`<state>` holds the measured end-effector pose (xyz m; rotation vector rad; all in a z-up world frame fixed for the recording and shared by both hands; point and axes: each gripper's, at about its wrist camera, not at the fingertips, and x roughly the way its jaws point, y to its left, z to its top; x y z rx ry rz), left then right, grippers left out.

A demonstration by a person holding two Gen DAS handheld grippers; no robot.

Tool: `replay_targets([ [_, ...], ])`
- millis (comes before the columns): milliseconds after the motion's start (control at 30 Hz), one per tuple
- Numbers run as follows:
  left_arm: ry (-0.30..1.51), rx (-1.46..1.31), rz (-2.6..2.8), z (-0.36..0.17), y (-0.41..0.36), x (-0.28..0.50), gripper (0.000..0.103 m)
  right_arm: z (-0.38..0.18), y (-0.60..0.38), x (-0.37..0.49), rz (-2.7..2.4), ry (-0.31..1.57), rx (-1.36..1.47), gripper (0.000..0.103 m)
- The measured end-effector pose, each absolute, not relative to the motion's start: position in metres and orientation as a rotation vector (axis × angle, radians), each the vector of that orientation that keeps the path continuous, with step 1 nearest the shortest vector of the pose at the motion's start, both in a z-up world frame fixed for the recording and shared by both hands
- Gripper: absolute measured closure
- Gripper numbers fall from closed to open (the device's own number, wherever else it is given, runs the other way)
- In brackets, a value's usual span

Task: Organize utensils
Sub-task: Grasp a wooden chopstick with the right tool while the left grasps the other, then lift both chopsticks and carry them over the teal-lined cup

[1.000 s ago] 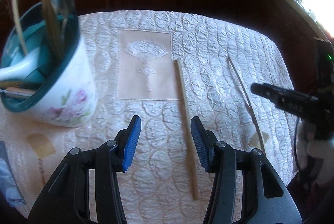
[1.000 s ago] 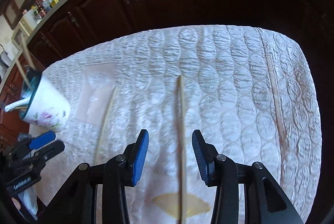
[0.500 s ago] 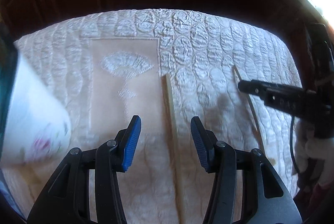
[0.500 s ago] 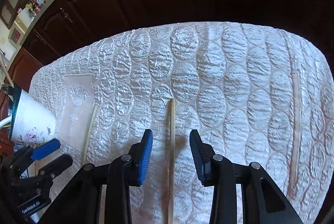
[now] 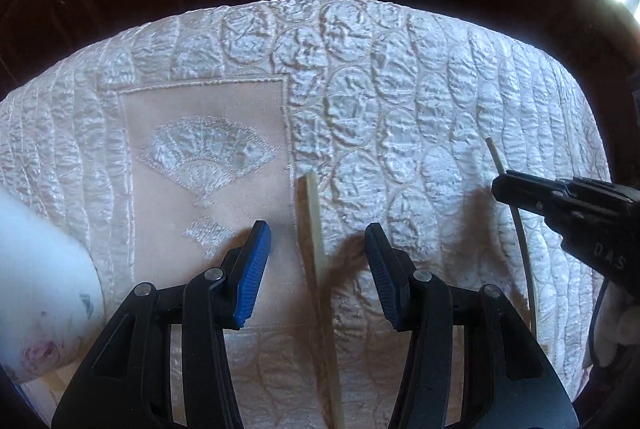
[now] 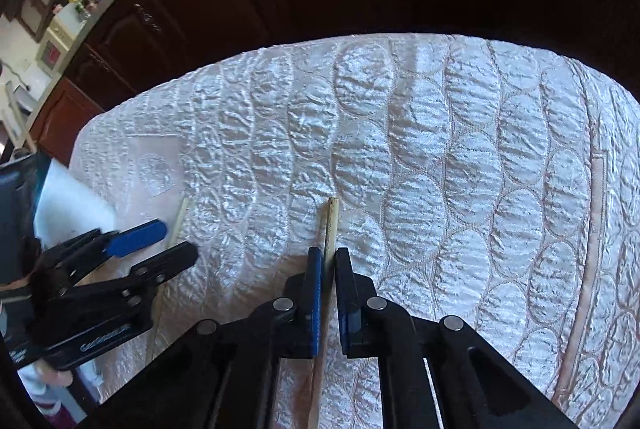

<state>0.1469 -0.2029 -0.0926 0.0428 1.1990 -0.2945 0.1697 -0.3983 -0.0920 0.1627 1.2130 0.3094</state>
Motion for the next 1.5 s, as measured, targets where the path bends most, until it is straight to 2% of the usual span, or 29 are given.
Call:
replay_targets([
  [33,1.199,0.049,-0.299,-0.093,-0.207,0.148,0.084,-0.090,-0.398,0.168,0.312,1.203,0.156,0.097],
  [100,1.208,0.036,-0.325,-0.092,-0.211,0.149,0.097,-0.086,-0.403,0.164,0.307,1.193,0.165,0.098],
  [233,1.210,-0.018,-0.375,-0.079,-0.202,0.138,0.098,-0.070,-0.403,0.147,0.312,1.154,0.185,0.098],
  [767,1.000,-0.077,-0.434,0.027,-0.140,0.058,0.099,0.014,-0.385,0.082,0.393,0.994,0.227,0.098],
  [1500,0.849,-0.163,-0.335,0.096,-0.052,0.013,0.099,0.093,-0.278,0.079,0.536,0.848,0.106,0.098],
])
